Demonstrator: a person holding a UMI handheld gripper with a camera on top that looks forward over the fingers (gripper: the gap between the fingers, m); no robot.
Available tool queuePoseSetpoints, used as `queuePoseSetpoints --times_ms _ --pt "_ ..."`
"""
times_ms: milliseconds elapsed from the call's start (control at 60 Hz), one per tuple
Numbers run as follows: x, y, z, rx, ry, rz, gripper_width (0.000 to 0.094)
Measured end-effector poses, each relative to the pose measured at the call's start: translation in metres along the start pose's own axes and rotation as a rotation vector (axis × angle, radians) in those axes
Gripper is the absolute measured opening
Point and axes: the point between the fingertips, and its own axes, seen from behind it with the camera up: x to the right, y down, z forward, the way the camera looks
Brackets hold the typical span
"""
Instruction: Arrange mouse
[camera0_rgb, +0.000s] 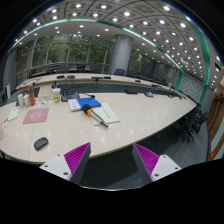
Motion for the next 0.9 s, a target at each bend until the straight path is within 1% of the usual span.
queuePoseSetpoints --times_ms 117,133,233,367,383,450,517,567,667,767,900 --pt "-0.01 0.019 0.001 -0.024 -0.033 -0.009 0.0857" --pt "-0.009 0.035 0.002 -0.027 -0.038 -0.01 0.0855" --pt "-0.02 0.059 0.004 -0.064 -0.066 -0.027 0.0856" --pt "-0.053 0.098 0.005 -0.103 -0.134 -0.05 0.0859" --pt "-0.061 0.11 0.011 -0.104 -0.146 -0.05 0.0858" --pt "-0.09 0.128 0.017 -0.115 -0.19 -0.053 0.0863" --pt "-0.128 0.134 0.019 -0.123 -0.25 -0.054 0.0855" --pt "-0.158 0.139 0.025 -0.11 -0.297 -0.047 0.0858" --pt "-0.225 0.132 0.036 -0.072 -0.39 -0.044 0.0859" --pt "-0.29 0.126 0.051 -0.041 -0.45 -0.057 0.0857" --pt "-0.365 0.125 0.081 -0.053 -0.491 -0.047 0.086"
